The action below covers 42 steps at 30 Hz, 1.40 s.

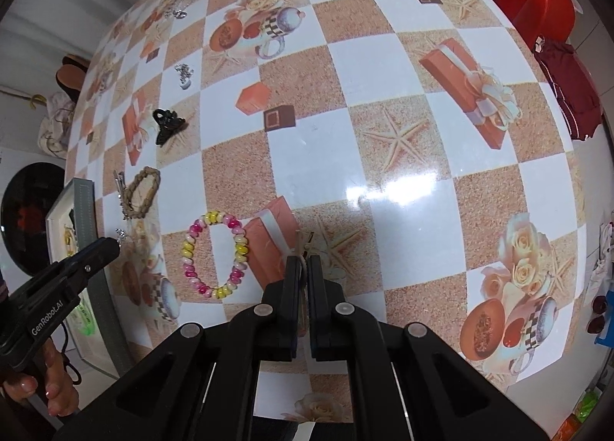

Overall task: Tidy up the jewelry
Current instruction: 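Carry the silver charm and beige clip into the white tray and open both tools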

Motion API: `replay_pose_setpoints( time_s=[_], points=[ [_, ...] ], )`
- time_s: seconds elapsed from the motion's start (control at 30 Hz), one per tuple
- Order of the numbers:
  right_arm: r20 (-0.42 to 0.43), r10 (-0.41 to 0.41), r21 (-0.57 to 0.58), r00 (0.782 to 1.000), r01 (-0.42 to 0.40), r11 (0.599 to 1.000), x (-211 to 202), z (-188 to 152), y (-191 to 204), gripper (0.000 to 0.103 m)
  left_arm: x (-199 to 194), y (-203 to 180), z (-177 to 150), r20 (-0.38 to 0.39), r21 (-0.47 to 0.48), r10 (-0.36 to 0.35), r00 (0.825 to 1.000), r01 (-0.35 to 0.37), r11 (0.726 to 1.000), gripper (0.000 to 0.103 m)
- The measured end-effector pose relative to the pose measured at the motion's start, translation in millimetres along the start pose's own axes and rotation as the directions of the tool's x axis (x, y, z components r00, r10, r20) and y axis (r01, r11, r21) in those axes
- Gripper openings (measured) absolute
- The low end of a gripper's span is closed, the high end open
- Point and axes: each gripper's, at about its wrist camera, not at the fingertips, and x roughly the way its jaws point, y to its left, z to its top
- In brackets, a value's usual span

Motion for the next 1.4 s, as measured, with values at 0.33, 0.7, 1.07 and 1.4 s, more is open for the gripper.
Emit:
replay_pose_setpoints(
  time_s=[0.33,0.7,1.07,1.4],
  points=[
    [0.006,0.049,-0.059,0.999,-0.049,0.997,-23,4,28,0.004,-33,28,-13,0.051,-0.067,0.006,0.999,-0.002,0.998,0.019],
    [0.003,0.131,-0.224,0.991,-0.127,0.966,-35,3,112,0.004,-70,90,-50,0.104,-0.209,0.056,0.993,-0.034,0.977,0.019],
    [-0.077,0.182,-0.413,0.980,-0.197,0.889,-17,-21,218,0.004,-90,170,-106,0.111,-0.393,0.140,0.984,-0.086,0.916,0.019],
    [-0.154,0.174,-0.531,0.973,-0.230,0.816,17,-50,293,0.004,-68,220,-136,0.075,-0.473,0.163,0.984,-0.109,0.874,0.019]
  ],
)
